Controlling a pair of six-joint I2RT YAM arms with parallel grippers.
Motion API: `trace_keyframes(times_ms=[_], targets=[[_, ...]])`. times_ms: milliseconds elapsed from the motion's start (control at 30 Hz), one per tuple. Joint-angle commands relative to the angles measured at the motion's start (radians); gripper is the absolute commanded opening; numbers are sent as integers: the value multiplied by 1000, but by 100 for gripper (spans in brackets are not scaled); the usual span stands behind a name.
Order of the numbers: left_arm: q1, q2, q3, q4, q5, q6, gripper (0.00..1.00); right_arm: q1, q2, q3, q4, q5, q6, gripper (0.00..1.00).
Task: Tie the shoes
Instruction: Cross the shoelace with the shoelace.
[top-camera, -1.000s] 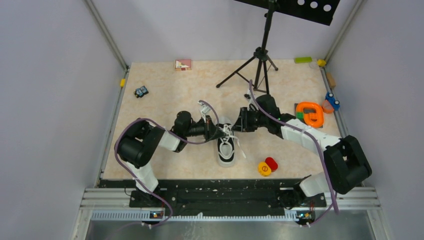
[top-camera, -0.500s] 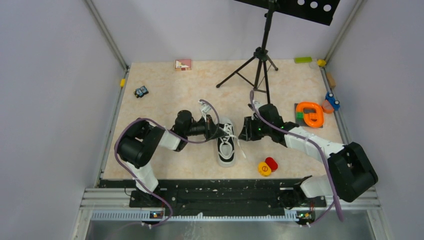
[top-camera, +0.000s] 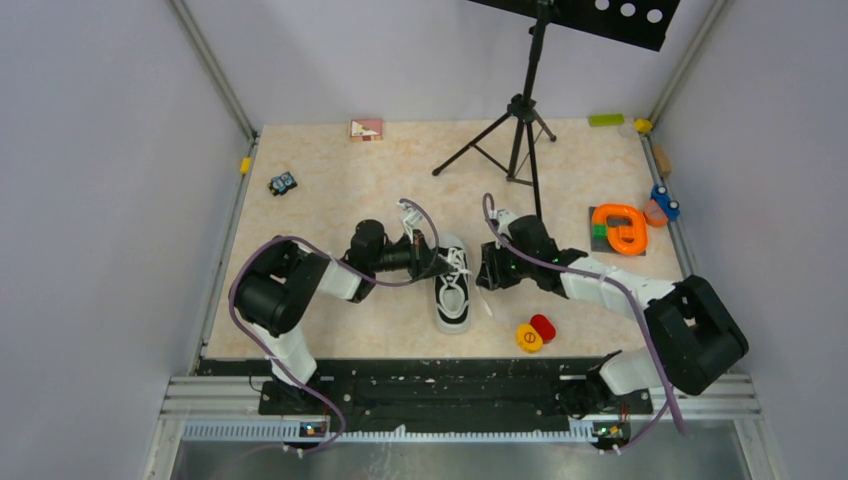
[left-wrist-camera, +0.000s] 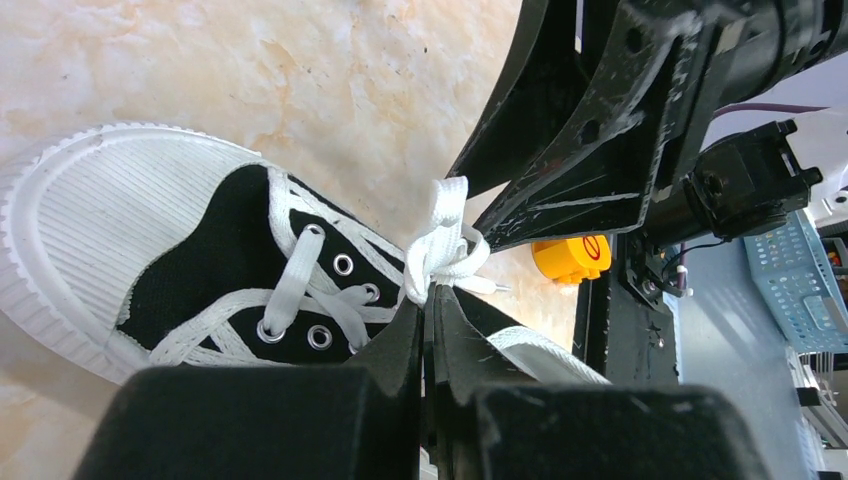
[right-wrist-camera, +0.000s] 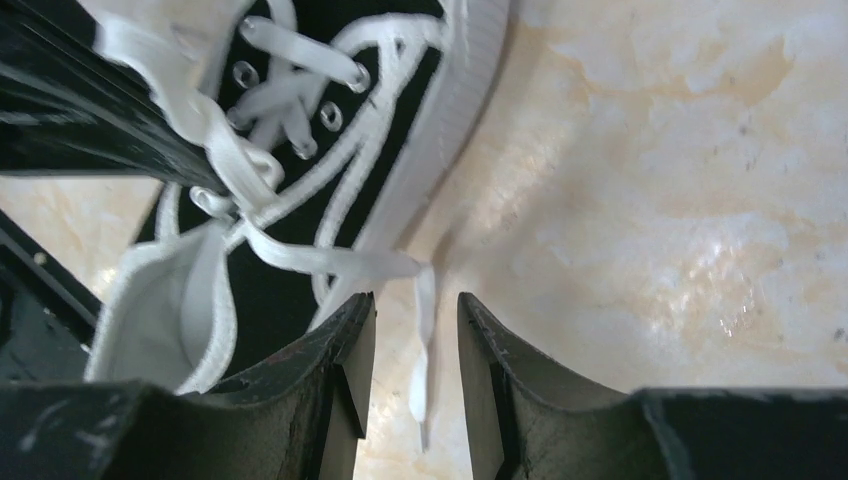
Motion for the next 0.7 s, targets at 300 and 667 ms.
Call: trace_keyframes(times_ms=[300,667], targets=[[-6,-32,34,-14,1,32,0,76,26,-45,55,71,-7,38],[-7,-32,34,-10,2,32,0,155,25,-71,3,245,5,35]])
